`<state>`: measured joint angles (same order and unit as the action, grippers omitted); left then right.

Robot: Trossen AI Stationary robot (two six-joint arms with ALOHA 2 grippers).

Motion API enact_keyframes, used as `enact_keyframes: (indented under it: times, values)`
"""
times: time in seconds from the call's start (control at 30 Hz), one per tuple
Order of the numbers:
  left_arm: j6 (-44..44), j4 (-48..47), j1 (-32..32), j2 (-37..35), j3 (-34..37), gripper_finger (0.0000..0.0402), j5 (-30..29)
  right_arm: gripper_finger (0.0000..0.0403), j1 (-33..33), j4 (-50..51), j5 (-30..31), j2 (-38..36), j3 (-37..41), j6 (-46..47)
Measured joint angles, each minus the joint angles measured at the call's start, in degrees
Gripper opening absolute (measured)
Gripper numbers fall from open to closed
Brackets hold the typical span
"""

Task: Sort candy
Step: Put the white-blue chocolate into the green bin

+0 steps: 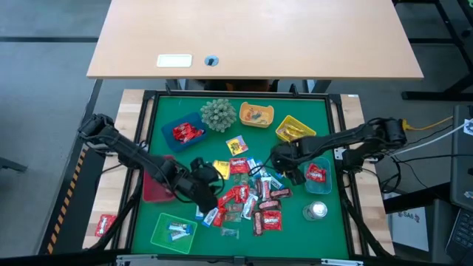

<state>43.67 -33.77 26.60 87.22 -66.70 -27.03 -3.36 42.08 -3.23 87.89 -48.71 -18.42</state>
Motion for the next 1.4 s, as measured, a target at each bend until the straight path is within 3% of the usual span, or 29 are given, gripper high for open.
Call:
enact_keyframes:
  times: [0.2,0.47,0.77,0.93,1.2,1.4]
  values:
    - [-4.2,0.6,-2.3,0.0,0.0,0.0118,0.0,0.0248,0.0,-0.3,4.0,3.0,0.9,-0.2]
    - [-6.9,0.9,-3.7,0.0,0.0,0.0118,0.1,0.0240,0.0,-0.3,3.5,5.4,0.6,-0.2]
    - [-6.9,0.9,-3.9,0.0,0.0,0.0118,0.1,0.0146,0.0,-0.2,-0.2,5.5,0.7,0.0]
    - [-6.9,1.4,-3.9,0.0,0.0,0.0118,0.1,0.0113,0.1,-0.1,-1.1,5.5,0.7,0.2]
    - [-6.9,1.6,-3.9,0.0,0.0,0.0118,0.1,0.0120,0.0,0.2,-1.4,5.6,0.5,0.3]
    - [-9.1,4.4,-3.9,0.0,0.0,0.0118,0.1,0.0123,0.0,3.4,-3.3,6.0,-3.8,0.4]
